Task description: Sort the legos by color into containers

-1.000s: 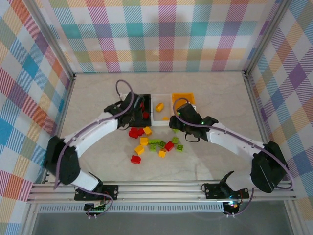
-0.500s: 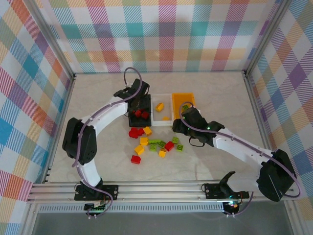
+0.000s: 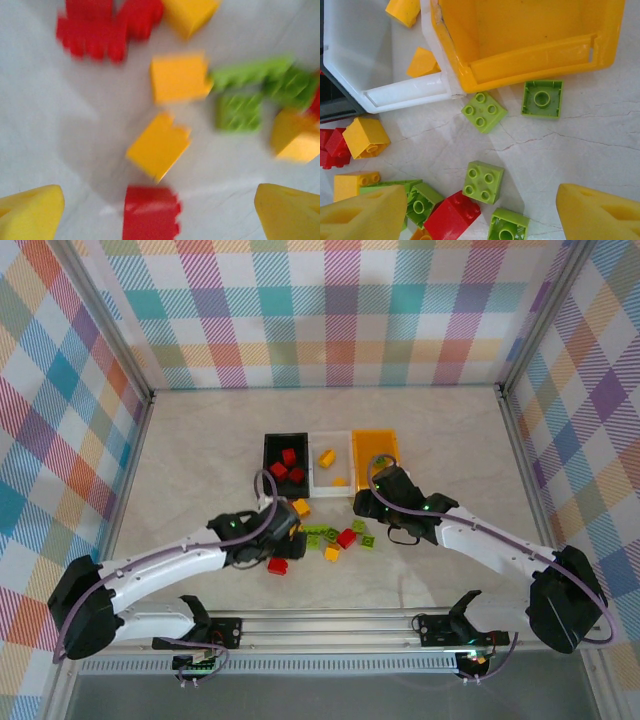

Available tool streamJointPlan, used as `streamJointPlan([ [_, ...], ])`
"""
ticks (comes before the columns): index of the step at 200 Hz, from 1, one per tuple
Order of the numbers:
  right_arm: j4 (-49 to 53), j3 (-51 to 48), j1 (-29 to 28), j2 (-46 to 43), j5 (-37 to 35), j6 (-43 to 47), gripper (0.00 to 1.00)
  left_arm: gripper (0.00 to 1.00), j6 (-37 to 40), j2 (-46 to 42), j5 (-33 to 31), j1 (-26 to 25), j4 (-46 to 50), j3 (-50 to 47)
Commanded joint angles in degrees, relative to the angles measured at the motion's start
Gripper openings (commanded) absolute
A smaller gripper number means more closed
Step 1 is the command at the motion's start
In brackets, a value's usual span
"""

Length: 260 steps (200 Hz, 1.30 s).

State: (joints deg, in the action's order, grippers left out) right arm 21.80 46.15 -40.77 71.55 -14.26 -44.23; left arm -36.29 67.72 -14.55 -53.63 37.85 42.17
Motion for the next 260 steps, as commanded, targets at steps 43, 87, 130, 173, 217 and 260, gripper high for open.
streamJointPlan([
  [43,-1.3,-1.0,0.3,0.0,0.1,-1.0,0.79,0.93,-6.6,1.2,1.9,-3.0,-6.1,-9.9],
  [87,-0.4,-1.3,0.3,-1.5,-0.9,-0.8,0.79,0.80,-6.0,6.3,2.9,-3.0,-10.2,-10.0],
  [130,-0.1,-1.6,0.3,-2.1,-1.1,-1.0,0.79,0.53,-5.9,4.8,2.1,-3.0,-8.7,-8.7],
  [173,-0.3,-1.9,0.3,-2.7,-0.9,-1.3,0.79,0.43,-4.5,-1.3,-1.2,-2.0,-2.0,-3.0],
  [217,-0.9,-2.6,0.3,-2.2,0.1,-1.8,0.79,0.44,2.0,3.4,-2.0,11.6,-3.3,12.1],
  [260,-0.5,-3.2,0.3,-2.0,0.4,-1.7,0.79,0.45,5.9,22.7,-1.7,21.5,-5.7,29.0],
])
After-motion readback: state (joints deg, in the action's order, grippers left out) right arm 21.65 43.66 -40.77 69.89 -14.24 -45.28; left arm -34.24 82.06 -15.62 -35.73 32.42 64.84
